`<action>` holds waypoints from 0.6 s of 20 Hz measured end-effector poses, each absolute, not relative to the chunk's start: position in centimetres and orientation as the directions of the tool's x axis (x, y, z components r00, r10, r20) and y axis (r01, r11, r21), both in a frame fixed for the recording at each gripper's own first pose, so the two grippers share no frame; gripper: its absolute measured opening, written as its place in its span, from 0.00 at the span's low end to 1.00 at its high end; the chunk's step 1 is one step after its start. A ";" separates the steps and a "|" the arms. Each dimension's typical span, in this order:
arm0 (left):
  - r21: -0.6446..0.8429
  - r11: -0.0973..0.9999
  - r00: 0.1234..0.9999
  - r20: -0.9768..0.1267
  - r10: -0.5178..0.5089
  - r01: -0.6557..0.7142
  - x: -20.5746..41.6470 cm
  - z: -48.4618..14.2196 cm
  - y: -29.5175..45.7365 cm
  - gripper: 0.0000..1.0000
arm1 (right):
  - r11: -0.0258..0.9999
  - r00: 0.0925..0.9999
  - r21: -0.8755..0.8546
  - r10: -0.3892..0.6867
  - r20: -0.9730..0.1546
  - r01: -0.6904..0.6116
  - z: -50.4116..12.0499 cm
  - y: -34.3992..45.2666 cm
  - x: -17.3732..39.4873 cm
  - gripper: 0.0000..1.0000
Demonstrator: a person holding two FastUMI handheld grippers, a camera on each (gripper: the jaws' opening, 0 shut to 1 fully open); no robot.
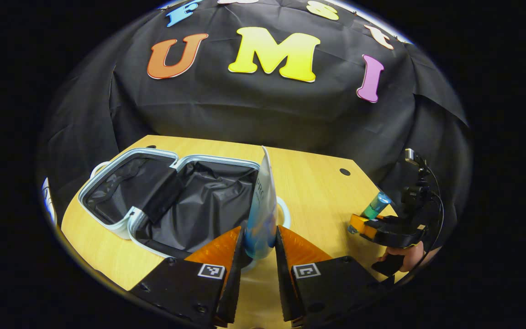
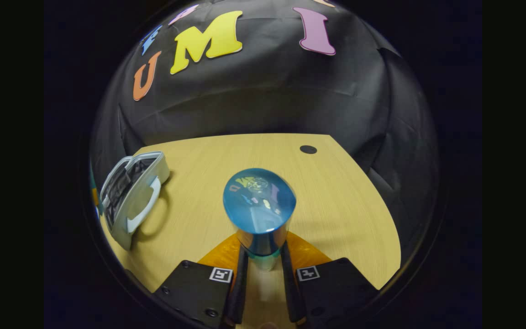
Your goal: First open the suitcase, pack the skin care products into it, and then close the suitcase.
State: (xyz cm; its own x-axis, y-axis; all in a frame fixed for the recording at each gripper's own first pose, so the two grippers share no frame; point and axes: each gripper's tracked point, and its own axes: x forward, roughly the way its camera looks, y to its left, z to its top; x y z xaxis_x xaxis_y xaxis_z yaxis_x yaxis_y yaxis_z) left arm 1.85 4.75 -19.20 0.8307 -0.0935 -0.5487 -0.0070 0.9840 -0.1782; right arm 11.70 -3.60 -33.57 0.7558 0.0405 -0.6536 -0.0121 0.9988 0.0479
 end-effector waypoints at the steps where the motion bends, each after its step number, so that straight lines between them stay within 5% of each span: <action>1: -0.177 0.984 0.830 -0.550 -0.092 -0.008 2.3 -19.0 5.9 0.40 | 0.998 0.746 0.067 0.058 -0.664 -0.018 -33.4 -3.1 11.3 0.34; 6: -0.239 0.971 0.802 -0.580 -0.143 0.000 4.9 -18.8 10.6 0.40 | 0.985 0.723 0.169 0.150 -0.675 -0.047 -29.3 -0.5 8.6 0.31; 7: -0.266 0.964 0.787 -0.594 -0.168 0.005 5.2 -19.1 11.1 0.32 | 0.980 0.718 0.188 0.172 -0.675 -0.058 -28.2 0.1 7.9 0.31; 8: -0.287 0.958 0.770 -0.609 -0.187 0.006 5.5 -19.5 11.6 0.45 | 0.975 0.715 0.214 0.193 -0.672 -0.062 -27.1 0.5 7.2 0.31; 12: -0.331 0.944 0.661 -0.707 -0.251 0.004 5.8 -22.7 13.9 0.38 | 0.960 0.697 0.266 0.252 -0.671 -0.091 -23.2 2.0 5.0 0.31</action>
